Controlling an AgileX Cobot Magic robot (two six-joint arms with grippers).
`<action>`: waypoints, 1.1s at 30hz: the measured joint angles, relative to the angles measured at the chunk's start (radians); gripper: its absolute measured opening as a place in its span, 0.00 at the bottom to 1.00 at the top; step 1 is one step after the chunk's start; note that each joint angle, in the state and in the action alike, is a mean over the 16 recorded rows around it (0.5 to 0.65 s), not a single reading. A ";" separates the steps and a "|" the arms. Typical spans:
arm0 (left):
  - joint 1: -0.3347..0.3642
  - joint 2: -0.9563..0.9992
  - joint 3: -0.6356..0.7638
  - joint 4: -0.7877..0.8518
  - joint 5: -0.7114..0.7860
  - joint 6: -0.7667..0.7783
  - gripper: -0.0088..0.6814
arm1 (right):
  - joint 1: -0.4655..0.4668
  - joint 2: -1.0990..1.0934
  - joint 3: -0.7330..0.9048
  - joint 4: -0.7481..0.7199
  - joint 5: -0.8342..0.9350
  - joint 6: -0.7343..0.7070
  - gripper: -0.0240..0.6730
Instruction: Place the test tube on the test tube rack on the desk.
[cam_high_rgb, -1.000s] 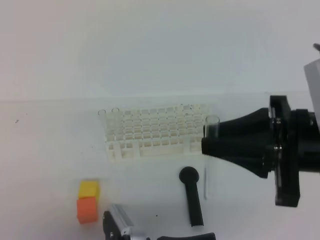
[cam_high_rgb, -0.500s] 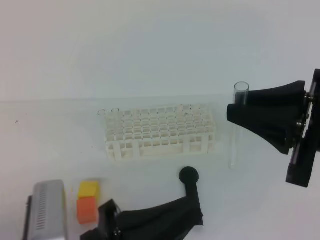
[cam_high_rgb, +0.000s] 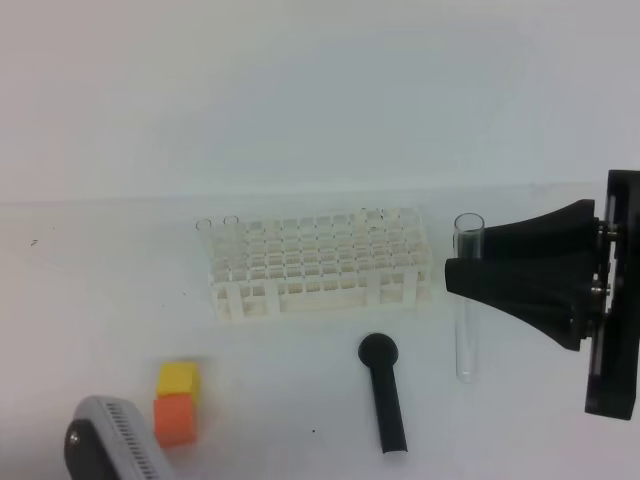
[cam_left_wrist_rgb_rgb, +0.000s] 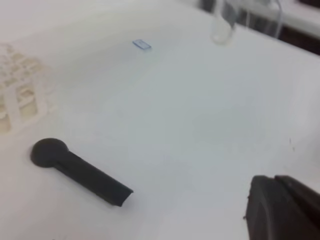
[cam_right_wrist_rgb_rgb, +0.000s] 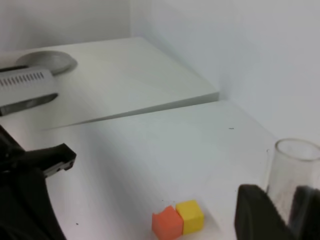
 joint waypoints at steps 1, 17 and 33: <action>0.000 -0.007 -0.003 -0.050 0.022 0.047 0.01 | 0.000 0.000 0.000 -0.001 0.003 0.001 0.22; 0.000 -0.030 -0.014 -0.401 -0.086 0.242 0.01 | 0.000 0.000 0.000 -0.009 0.037 0.005 0.22; 0.001 -0.037 -0.010 -0.412 -0.091 0.233 0.01 | 0.000 -0.001 0.000 -0.031 0.043 0.002 0.22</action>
